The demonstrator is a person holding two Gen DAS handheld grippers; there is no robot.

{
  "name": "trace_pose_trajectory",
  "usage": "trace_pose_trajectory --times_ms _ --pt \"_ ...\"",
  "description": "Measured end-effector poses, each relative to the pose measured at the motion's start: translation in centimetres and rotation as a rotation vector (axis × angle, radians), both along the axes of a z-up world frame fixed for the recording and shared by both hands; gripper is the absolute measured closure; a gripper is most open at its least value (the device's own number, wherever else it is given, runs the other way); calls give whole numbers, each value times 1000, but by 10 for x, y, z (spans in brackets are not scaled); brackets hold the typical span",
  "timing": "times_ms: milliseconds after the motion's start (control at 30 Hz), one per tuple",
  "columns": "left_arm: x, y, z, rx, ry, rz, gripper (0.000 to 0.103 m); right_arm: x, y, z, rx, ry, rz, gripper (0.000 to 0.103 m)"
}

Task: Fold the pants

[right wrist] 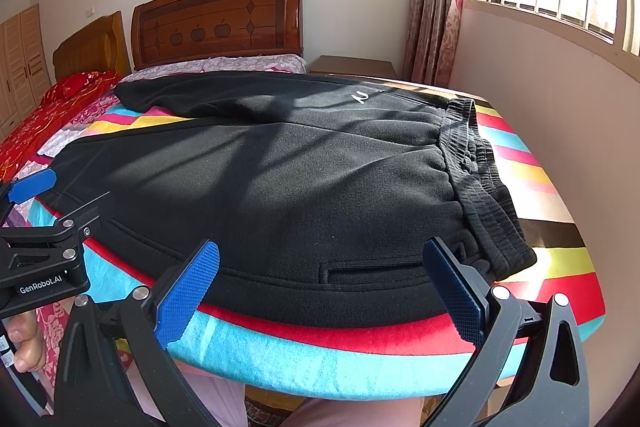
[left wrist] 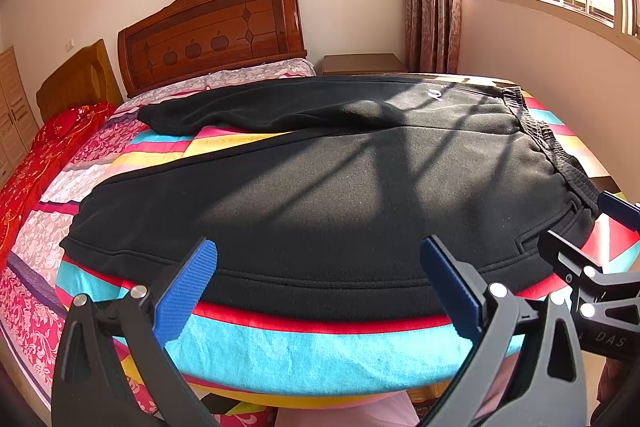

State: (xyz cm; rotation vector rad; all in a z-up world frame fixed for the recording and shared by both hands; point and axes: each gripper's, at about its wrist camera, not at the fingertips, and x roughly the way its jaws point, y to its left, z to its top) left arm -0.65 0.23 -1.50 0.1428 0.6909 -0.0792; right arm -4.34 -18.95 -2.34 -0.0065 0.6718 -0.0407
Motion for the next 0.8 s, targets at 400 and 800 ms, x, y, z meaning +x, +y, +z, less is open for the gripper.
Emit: trace_pose_trajectory --times_ms 400,800 --pt "-1 0 -1 2 1 -3 1 0 -3 1 14 9 1 4" --pt "-3 1 -1 8 4 -4 1 0 -5 1 20 11 -1 4"
